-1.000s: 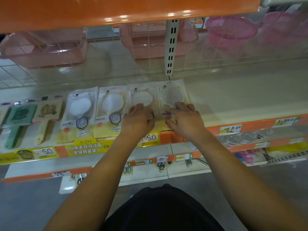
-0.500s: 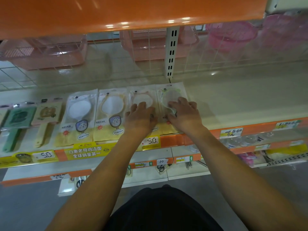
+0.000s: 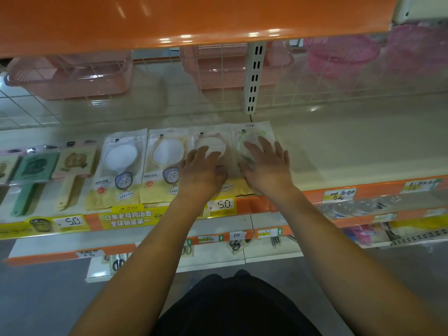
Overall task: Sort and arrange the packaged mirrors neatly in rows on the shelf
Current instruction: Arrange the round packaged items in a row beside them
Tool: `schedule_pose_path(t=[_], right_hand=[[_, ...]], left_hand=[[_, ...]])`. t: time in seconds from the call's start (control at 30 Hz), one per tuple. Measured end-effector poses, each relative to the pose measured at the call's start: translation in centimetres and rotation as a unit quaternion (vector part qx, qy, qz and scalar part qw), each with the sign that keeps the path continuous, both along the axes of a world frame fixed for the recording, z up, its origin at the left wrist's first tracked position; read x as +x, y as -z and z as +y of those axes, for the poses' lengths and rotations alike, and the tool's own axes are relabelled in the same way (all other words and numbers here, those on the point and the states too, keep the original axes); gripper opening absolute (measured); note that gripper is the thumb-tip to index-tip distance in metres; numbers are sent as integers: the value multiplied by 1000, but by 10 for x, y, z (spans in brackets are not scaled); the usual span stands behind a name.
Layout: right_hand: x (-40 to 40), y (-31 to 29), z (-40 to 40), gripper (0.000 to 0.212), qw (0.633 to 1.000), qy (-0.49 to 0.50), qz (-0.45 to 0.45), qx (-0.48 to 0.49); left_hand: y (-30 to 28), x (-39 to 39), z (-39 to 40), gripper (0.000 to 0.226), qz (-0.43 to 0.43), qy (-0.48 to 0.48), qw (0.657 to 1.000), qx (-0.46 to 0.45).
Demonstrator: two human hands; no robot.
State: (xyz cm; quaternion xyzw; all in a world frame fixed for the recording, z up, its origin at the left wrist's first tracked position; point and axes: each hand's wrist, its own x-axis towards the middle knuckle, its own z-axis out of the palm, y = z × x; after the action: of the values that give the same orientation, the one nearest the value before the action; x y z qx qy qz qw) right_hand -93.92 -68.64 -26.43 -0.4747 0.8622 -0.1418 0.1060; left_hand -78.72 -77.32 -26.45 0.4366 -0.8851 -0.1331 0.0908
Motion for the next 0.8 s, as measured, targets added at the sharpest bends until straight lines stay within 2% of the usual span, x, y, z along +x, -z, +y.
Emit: schedule_pose_path(t=[0.13, 0.33, 0.57, 0.67, 0.8], right_hand=[[31, -7, -10, 54, 996, -56, -1, -71], [79, -2, -35, 50, 991, -127, -12, -44], [85, 5, -60, 51, 993, -110, 17, 46], [86, 8, -55, 52, 992, -115, 32, 40], [87, 6, -48, 56, 992, -117, 27, 44]], left_hand=[[-4, 38, -10, 46, 16, -55, 998, -22], [3, 91, -21, 43, 33, -124, 992, -8], [9, 94, -40, 43, 10, -97, 994, 57], [10, 92, -37, 38, -22, -78, 996, 28], [8, 95, -30, 36, -20, -72, 997, 1]])
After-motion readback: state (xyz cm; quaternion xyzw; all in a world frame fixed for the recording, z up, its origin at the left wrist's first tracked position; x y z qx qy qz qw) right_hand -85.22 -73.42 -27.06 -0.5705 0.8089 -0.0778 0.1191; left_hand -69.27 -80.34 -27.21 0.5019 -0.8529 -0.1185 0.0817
